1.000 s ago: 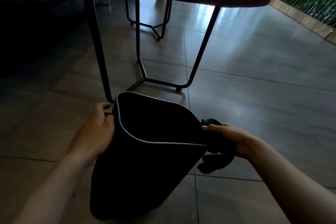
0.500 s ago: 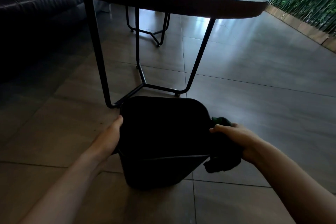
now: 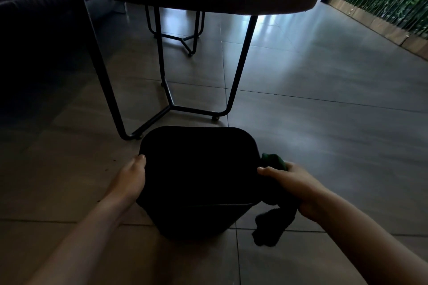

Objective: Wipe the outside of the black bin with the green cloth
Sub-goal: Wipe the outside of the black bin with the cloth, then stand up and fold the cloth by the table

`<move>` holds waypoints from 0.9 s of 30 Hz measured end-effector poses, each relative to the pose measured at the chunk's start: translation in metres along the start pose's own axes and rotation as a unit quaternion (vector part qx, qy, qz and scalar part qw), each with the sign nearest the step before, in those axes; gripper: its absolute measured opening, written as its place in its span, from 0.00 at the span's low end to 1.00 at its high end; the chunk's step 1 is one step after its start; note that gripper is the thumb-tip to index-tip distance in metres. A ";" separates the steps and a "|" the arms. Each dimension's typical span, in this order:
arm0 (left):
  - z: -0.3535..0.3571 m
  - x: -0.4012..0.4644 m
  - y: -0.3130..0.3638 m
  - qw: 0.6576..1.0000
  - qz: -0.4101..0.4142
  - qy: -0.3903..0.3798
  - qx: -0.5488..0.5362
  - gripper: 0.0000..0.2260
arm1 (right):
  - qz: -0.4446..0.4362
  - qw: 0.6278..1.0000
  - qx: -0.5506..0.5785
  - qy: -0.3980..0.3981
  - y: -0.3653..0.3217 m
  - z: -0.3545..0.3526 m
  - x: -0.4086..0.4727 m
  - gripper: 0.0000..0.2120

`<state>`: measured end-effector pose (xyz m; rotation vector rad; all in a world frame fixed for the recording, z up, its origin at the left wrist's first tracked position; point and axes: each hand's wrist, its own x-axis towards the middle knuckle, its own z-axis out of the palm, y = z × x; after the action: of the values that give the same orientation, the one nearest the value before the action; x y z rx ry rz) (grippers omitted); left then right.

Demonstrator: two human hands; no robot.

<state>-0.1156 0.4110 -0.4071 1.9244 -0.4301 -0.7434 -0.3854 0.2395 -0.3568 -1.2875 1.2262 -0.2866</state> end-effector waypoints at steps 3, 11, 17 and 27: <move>0.001 0.004 -0.001 1.000 -0.002 0.005 0.010 0.19 | -0.002 1.000 0.013 -0.008 0.002 -0.011 -0.002 0.10; 0.000 0.005 0.008 0.992 0.030 0.065 0.104 0.21 | -0.035 0.995 0.092 0.004 -0.027 -0.029 -0.012 0.11; 0.046 -0.085 0.069 0.924 0.351 0.040 0.147 0.20 | -0.027 0.947 0.294 -0.124 -0.057 -0.027 -0.051 0.18; 0.120 -0.131 0.083 0.915 -0.045 -0.265 -0.301 0.07 | -0.161 0.900 0.351 -0.200 -0.066 -0.017 -0.063 0.18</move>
<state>-0.2913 0.3689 -0.3307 1.1552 -0.3794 -1.2962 -0.3949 0.2552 -0.2657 -0.8385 0.4686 -0.6072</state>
